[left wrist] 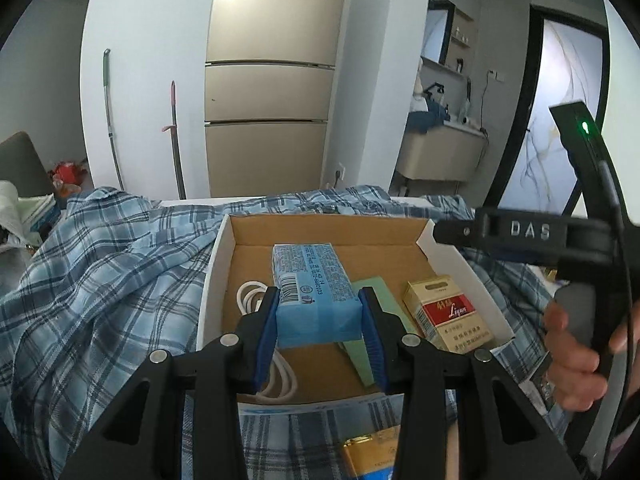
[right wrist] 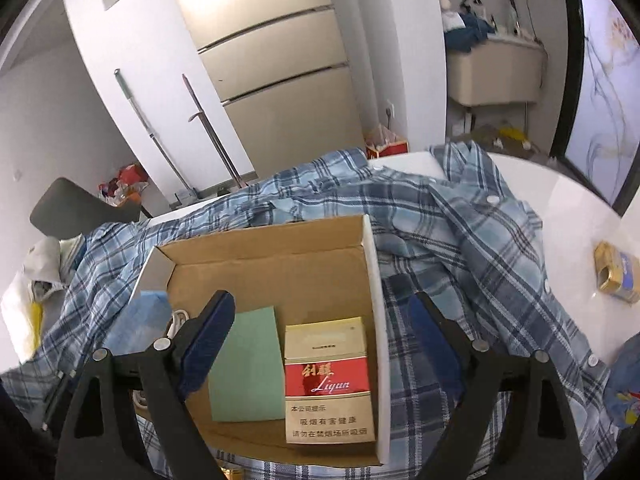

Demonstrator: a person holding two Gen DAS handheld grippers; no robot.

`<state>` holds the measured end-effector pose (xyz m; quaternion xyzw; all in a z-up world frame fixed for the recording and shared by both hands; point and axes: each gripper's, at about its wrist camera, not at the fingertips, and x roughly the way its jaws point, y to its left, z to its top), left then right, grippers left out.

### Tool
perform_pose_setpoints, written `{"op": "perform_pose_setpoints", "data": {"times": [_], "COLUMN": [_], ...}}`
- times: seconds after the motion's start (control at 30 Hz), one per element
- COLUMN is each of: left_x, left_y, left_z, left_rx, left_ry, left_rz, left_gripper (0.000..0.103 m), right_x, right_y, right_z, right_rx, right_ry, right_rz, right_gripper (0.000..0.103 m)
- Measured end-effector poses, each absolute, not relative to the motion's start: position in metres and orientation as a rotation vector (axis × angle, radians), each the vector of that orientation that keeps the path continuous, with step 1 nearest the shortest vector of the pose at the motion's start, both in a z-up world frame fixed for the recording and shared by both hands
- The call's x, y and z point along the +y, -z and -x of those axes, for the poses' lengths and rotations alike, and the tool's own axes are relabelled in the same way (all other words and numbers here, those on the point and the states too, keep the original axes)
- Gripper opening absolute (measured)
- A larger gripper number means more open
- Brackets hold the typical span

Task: Organize soft objects
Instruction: 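Lower the light-blue packet into the box and open the left gripper, then withdraw both grippers and move the right gripper to the black Face tissue pack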

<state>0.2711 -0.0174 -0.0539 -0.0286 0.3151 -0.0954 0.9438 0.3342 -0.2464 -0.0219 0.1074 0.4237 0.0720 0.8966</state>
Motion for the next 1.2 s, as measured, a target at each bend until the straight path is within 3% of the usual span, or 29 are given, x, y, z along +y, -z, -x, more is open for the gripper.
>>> {"op": "perform_pose_setpoints", "data": {"times": [0.27,0.3,0.37,0.4,0.6,0.8,0.93,1.0,1.07,1.2], "left_x": [-0.011,-0.010,-0.008,-0.008,-0.013,-0.020,-0.020,-0.017,-0.015,-0.011], "left_y": [0.072,0.073,0.073,0.072,0.049,-0.006,-0.040,-0.055,-0.065,-0.076], "left_z": [-0.285,-0.285,-0.284,-0.283,-0.266,-0.229,-0.203,-0.189,-0.174,-0.146], "left_rx": [0.752,0.754,0.754,0.744,0.637,0.449,0.355,0.309,0.267,0.217], "left_ry": [0.189,0.184,0.184,0.184,0.181,0.156,0.162,0.162,0.157,0.161], "left_rz": [0.116,0.121,0.129,0.127,0.077,0.029,0.014,0.011,0.013,0.025], "left_gripper": [0.042,0.044,0.070,0.072,0.079,0.087,0.087,0.092,0.103,0.103], "right_x": [-0.247,-0.247,-0.243,-0.242,-0.243,-0.251,-0.252,-0.252,-0.253,-0.256], "right_y": [0.024,0.024,0.024,0.023,0.009,-0.030,-0.060,-0.071,-0.081,-0.096], "right_z": [-0.333,-0.332,-0.332,-0.331,-0.326,-0.308,-0.288,-0.275,-0.262,-0.229], "right_rx": [0.884,0.881,0.872,0.868,0.830,0.728,0.640,0.605,0.575,0.497], "right_ry": [-0.162,-0.160,-0.156,-0.158,-0.177,-0.198,-0.219,-0.227,-0.233,-0.243], "right_rz": [-0.218,-0.214,-0.196,-0.185,-0.179,-0.195,-0.159,-0.129,-0.109,-0.058], "right_gripper": [0.088,0.088,0.088,0.088,0.088,0.088,0.091,0.092,0.095,0.102]}}
